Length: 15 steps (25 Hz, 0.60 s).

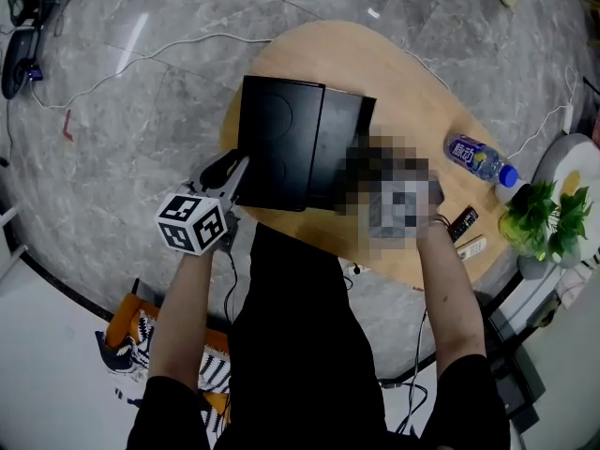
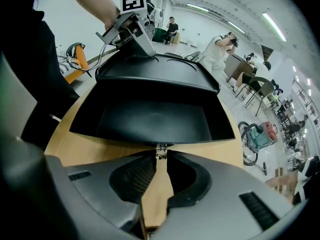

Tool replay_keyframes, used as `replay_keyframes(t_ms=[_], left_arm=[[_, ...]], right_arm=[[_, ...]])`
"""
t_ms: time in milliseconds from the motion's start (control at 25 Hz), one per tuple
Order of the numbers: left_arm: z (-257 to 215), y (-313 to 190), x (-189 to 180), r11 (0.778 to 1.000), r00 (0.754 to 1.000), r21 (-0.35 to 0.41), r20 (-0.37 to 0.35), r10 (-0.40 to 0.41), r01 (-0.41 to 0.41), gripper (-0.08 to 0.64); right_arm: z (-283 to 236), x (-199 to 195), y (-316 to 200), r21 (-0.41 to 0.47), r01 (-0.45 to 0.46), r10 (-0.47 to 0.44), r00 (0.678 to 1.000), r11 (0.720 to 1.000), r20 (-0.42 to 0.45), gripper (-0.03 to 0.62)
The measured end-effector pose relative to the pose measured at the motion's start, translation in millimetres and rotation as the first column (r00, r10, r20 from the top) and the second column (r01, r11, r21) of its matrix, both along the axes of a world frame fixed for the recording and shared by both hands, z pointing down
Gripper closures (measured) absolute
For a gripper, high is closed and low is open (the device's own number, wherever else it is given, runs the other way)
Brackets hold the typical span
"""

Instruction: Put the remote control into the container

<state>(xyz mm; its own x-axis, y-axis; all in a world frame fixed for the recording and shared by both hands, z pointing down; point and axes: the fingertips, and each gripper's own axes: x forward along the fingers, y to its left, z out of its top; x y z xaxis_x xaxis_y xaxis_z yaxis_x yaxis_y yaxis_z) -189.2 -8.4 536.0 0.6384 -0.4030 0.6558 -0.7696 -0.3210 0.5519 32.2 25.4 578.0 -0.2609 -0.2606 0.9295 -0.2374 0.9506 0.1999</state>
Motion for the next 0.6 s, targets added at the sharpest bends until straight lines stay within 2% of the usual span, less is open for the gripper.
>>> replay_keyframes(t_ms=[320, 480, 600], left_arm=[[0.4, -0.2, 0.8, 1.0, 1.0, 0.006, -0.003, 0.01, -0.01, 0.443], [0.1, 0.3, 0.6, 1.0, 1.0, 0.011, -0.002, 0.012, -0.012, 0.443], [0.1, 0.5, 0.6, 1.0, 1.0, 0.011, -0.006, 0.006, -0.006, 0.443]], right_arm=[[5.8, 26.3, 3.3, 0.009, 0.016, -0.015, 0.999, 1.0, -0.028, 0.52], [6.3, 27.2, 0.6, 0.029, 0.026, -0.025, 0.999, 0.999, -0.028, 0.519], [7.0, 26.3, -0.5, 0.031, 0.0, 0.001, 1.0, 1.0, -0.017, 0.518]])
